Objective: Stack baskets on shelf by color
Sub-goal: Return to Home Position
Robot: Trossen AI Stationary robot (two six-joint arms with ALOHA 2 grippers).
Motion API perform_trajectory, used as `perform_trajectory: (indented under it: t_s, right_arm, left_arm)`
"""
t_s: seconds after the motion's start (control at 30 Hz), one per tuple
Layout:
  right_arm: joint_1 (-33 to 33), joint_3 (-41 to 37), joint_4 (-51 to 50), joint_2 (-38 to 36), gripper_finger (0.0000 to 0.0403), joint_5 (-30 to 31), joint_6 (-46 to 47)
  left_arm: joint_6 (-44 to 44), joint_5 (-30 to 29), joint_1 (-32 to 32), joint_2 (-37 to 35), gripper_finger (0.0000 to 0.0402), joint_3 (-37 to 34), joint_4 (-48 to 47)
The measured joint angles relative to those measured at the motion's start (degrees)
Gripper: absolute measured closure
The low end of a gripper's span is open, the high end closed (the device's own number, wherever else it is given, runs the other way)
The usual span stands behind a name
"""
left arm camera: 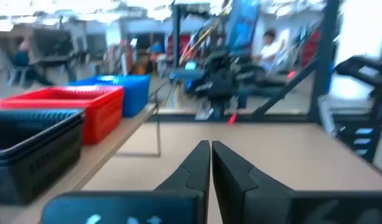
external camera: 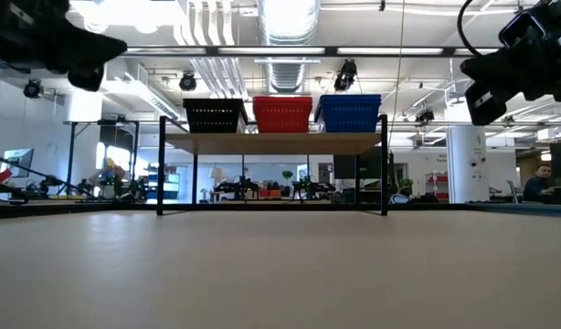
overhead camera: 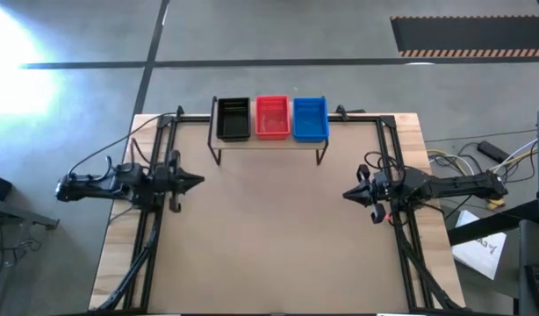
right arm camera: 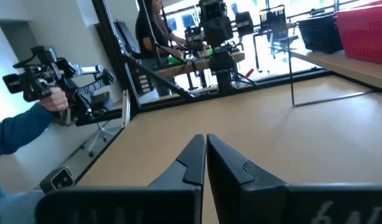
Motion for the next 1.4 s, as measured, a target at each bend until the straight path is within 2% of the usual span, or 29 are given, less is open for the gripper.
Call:
perform_trajectory:
  t_s: [0.23,0.4,0.6,0.73,0.83,0.9,1.1,1.4]
  right_arm:
    - [0.23,0.0,0.1,0.48,0.0394,-0.24,-0.03]
    - [0.26,-0.02,0.08,0.39,0.0394,-3.02,-0.92]
    - [-0.17,-0.03,-2.75,-1.9,0.0394,-7.07,-2.96]
    - [-2.05,-0.04,-5.47,-5.74,0.0394,-5.85,-3.65]
    - [-4.08,-0.07,-5.54,-8.17,0.0394,-5.43,-4.46]
    - [-5.66,-0.07,-5.63,-8.16,0.0394,-4.74,-4.75]
    - [-7.65,-0.07,-6.48,-6.53,0.0394,1.45,-1.43]
    - [-7.65,-0.07,-6.88,-5.05,0.0394,2.22,-6.47]
  left_arm:
    - [0.91,3.83,0.01,-1.36,0.0402,-5.98,6.08]
    - [0.82,5.13,0.29,-1.56,0.0402,-10.6,14.07]
    - [1.83,5.53,2.38,-1.5,0.0401,-10.56,13.7]
    - [2.24,6.04,5.21,-1.5,0.0401,-10.59,13.17]
    - [2.25,9.2,7.47,-1.4,0.0401,-10.61,13.18]
    - [2.15,11.1,8.47,-1.38,0.0401,-10.63,13.15]
    - [1.84,11.53,8.72,-0.21,0.0401,-10.67,12.9]
    - [1.84,11.48,8.71,1.53,0.0401,-10.72,13.02]
